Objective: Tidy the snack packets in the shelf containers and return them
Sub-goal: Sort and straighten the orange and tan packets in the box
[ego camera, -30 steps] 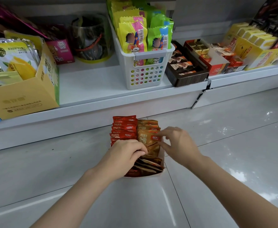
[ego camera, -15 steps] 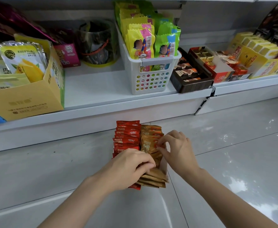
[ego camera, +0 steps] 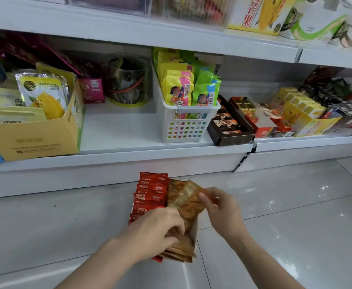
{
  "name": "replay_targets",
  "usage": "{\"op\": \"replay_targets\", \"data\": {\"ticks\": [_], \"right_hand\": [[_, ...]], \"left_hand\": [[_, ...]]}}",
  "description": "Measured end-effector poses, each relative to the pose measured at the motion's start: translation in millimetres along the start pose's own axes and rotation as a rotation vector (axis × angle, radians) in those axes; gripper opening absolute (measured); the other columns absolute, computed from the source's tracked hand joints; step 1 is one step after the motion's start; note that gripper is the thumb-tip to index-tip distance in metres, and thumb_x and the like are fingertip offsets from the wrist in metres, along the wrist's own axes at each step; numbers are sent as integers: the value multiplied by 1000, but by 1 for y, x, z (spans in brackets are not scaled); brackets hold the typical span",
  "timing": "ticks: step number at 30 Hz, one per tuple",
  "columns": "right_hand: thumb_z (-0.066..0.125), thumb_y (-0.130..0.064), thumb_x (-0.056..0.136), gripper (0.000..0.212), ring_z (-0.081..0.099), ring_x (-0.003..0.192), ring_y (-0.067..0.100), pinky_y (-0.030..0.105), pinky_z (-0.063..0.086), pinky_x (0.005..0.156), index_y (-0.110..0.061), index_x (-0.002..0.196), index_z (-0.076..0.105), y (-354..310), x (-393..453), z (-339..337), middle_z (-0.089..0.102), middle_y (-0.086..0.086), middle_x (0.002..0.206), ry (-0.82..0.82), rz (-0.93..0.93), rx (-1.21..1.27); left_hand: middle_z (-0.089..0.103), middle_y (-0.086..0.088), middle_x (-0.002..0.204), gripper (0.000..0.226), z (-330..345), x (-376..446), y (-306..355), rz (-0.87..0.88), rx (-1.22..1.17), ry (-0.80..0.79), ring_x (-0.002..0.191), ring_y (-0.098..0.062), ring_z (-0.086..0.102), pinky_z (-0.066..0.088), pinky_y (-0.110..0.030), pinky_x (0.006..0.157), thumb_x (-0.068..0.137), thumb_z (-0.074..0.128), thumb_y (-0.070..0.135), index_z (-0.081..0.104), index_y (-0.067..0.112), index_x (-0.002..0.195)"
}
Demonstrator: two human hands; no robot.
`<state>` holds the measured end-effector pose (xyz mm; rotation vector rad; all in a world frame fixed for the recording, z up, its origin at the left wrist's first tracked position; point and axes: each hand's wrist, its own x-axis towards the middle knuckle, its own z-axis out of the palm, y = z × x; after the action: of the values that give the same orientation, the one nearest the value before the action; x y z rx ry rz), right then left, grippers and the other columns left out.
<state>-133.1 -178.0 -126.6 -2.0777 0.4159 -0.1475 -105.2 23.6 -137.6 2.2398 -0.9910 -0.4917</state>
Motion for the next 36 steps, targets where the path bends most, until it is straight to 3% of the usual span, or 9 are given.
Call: {"op": "replay_targets", "data": {"ticks": [4,7,11,18,20,26,31,34,36], "right_hand": [[65,-11,94,7,75,79,23,31,61,70,-10,92,71,-23,8,-37,76,8,85,63,139,381],[71,-16,91,3,75,74,17,26,60,60,-16,93,72,-33,7,-57,77,4,81,90,117,305],[74,-17,87,8,75,70,15,20,56,55,-15,94,70,-37,1,-53,77,2,76,46,159,321],[74,-25,87,18,71,69,15,30,60,67,-7,89,73,-38,2,-29,76,10,76,-18,251,409],[73,-30,88,20,67,67,14,31,55,68,-10,89,75,-38,5,-28,76,8,74,-21,263,393],[73,-31,87,22,68,62,10,29,56,66,-10,93,74,-39,5,-27,76,4,73,-24,278,399],[80,-40,78,37,74,77,10,24,58,67,-20,107,70,-44,-6,-19,77,-1,86,58,205,351],[73,-61,70,31,73,87,5,21,57,72,-44,95,73,-49,-21,-4,75,-11,93,-118,145,400],[66,-56,84,17,73,90,10,25,59,73,-41,87,74,-51,-26,5,75,-10,90,-205,174,472]], "left_hand": [[60,21,100,26,6,-4,0,-153,-255,45,91,2,66,58,-24,82,89,70,12,61,37,93],[64,10,110,16,3,-1,11,-312,-596,93,92,-9,72,60,-30,83,94,64,36,52,37,105],[72,9,114,55,-3,2,19,-393,-1087,59,107,-15,70,53,-38,98,80,59,65,54,35,125],[74,-8,115,39,6,-1,20,-294,-1108,102,107,-28,70,54,-42,95,97,60,9,55,23,133],[73,-13,115,42,5,-2,19,-290,-1176,119,107,-30,70,57,-40,91,97,59,5,53,24,133],[72,-11,117,44,6,-3,19,-283,-1207,102,111,-28,69,57,-34,90,97,57,3,53,26,134],[73,-4,118,41,8,-3,19,-342,-1254,213,111,-21,69,52,-40,99,97,58,10,58,33,131],[70,14,120,34,9,0,25,-329,-1192,255,113,-5,65,47,-35,99,87,66,32,67,49,117],[68,16,124,40,8,1,31,-297,-1160,218,118,-5,62,50,-33,99,79,75,43,66,51,117]]}}
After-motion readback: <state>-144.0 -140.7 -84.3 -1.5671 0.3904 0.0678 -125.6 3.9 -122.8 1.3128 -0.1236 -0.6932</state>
